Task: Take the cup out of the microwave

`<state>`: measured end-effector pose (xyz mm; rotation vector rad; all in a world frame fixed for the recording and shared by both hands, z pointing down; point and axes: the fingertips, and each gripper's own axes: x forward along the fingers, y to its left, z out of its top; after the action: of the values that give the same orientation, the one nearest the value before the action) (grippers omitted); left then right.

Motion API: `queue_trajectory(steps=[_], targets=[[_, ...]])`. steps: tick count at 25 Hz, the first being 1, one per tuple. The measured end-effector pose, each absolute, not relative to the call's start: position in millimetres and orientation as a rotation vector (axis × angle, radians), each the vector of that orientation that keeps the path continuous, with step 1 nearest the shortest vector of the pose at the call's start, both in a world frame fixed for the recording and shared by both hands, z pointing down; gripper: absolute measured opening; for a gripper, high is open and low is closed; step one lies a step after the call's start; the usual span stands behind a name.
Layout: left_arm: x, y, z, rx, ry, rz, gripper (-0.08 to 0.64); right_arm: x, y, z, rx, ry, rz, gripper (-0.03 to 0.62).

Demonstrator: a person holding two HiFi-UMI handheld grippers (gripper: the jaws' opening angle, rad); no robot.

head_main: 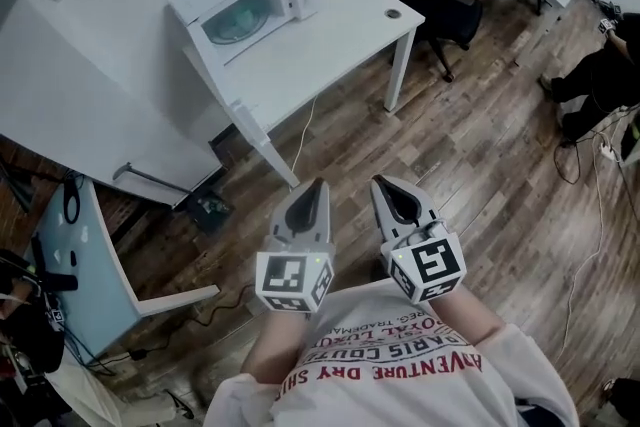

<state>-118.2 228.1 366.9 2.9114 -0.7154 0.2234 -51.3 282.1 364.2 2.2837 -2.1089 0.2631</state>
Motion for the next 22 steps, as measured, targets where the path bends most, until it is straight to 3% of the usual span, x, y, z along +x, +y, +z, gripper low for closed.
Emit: queue_trajectory(steps=[12,22], targets=[[11.7,167.5,368.3,2.756,-0.962,0.182,0.009,91.6,214.6,359.7,2.023,-2.254,0.267,0.011],[55.7,122.8,388.5,2.71,-1.029,0.257,0.009,137.4,151.3,375.5,1.966,-2.318,0.336,0.011]])
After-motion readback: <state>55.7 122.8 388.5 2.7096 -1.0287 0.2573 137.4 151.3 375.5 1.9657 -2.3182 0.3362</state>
